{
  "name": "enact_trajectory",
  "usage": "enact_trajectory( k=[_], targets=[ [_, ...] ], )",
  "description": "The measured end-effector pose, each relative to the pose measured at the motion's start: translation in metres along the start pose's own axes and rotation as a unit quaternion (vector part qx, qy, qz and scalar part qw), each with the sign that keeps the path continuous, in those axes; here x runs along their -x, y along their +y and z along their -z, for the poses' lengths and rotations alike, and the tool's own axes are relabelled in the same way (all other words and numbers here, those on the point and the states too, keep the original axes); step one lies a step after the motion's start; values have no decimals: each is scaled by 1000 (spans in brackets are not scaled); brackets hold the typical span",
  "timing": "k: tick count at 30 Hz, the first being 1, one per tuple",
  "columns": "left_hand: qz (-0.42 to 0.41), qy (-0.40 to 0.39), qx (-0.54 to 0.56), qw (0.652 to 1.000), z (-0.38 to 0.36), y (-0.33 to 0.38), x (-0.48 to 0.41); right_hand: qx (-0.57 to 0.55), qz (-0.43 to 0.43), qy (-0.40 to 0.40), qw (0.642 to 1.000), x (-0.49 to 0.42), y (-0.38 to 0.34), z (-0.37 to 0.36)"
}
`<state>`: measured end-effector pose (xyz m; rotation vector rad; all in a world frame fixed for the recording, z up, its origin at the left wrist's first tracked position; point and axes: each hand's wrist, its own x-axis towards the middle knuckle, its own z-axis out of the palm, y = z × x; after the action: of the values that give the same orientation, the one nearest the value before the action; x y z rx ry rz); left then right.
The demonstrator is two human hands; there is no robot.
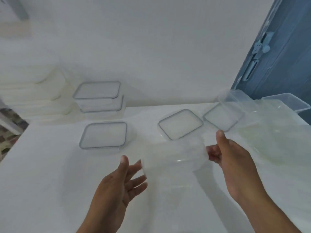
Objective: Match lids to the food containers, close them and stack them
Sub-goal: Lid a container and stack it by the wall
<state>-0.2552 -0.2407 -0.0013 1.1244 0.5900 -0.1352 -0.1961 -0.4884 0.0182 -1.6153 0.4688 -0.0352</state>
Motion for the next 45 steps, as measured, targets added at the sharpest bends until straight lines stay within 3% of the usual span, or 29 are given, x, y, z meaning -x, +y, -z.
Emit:
enact_trajectory(
  k=[6, 12, 22, 27, 37, 40, 45],
  targets=[
    [-68, 34, 8, 997, 59, 14, 14, -102, -50, -45, 992, 66, 42, -45],
    [-79, -17, 62, 995, 91, 26, 18, -136, -25, -78, 987, 86, 39, -56],
    [-55, 1, -27, 998, 105, 4, 14, -35, -22, -101, 994, 89, 65, -55],
    [-22, 10, -52, 998, 110, -7, 7, 33, -63, -149, 986, 80, 75, -51],
    [-23, 8, -109, 994, 117, -4, 1, 101, -58, -227, 967, 56, 65, -41],
    [-68, 49, -177, 981, 119, 10, -2, 134, -15, -206, 969, 46, 53, -39],
    [-221, 132, -209, 944, 112, 46, -7, 104, 69, -131, 984, 27, 20, -56]
  ],
)
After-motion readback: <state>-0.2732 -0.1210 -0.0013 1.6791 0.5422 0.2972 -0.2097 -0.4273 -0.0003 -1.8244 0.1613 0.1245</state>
